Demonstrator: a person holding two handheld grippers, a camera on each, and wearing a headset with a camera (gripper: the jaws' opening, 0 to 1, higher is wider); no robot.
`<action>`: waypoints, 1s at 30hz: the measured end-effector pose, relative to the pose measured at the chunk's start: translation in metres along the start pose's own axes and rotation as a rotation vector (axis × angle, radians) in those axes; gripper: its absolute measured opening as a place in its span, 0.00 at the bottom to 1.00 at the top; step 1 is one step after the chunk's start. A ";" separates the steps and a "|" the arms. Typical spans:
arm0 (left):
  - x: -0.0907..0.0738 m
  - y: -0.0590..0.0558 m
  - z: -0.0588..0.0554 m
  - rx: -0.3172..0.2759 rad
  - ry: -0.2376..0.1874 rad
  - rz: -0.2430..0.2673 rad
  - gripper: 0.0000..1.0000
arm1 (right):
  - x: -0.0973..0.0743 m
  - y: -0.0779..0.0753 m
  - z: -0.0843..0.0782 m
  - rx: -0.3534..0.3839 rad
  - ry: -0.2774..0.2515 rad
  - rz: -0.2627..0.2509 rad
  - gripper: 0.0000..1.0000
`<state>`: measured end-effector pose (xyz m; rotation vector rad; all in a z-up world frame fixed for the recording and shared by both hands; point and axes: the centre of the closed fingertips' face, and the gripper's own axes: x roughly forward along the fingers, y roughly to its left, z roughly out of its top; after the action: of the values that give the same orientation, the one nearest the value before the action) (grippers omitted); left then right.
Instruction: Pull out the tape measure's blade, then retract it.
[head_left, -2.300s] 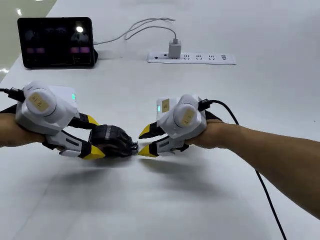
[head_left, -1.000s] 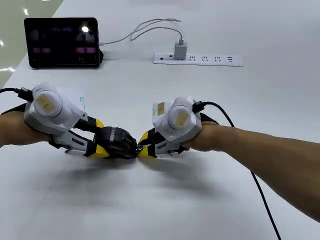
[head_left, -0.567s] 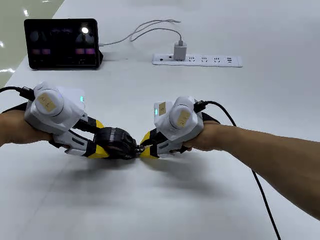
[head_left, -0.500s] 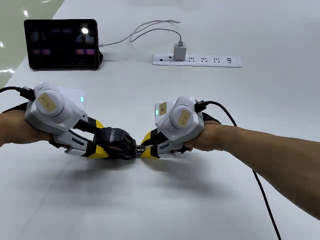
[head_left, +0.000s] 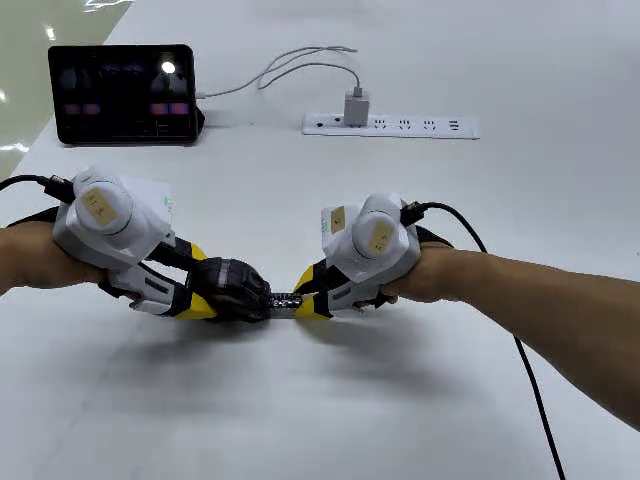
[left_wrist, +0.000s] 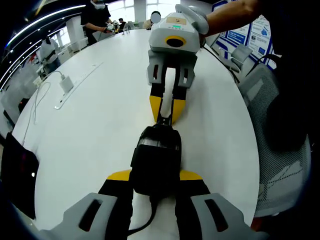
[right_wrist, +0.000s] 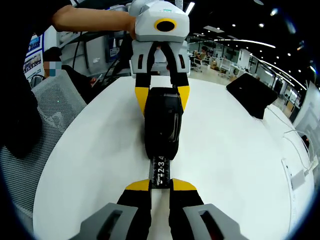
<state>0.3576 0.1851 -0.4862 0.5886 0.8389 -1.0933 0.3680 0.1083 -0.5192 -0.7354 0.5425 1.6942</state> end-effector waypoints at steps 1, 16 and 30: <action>0.000 0.000 0.000 -0.001 0.000 0.000 0.26 | -0.001 0.000 -0.001 -0.001 0.001 -0.001 0.09; 0.000 -0.001 0.001 0.001 0.006 -0.002 0.26 | -0.011 0.002 -0.012 -0.002 0.021 -0.010 0.09; 0.001 -0.001 0.001 -0.002 0.016 -0.003 0.26 | -0.023 0.003 -0.023 0.005 0.035 -0.017 0.09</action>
<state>0.3570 0.1838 -0.4865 0.5952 0.8554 -1.0919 0.3731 0.0756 -0.5190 -0.7648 0.5633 1.6662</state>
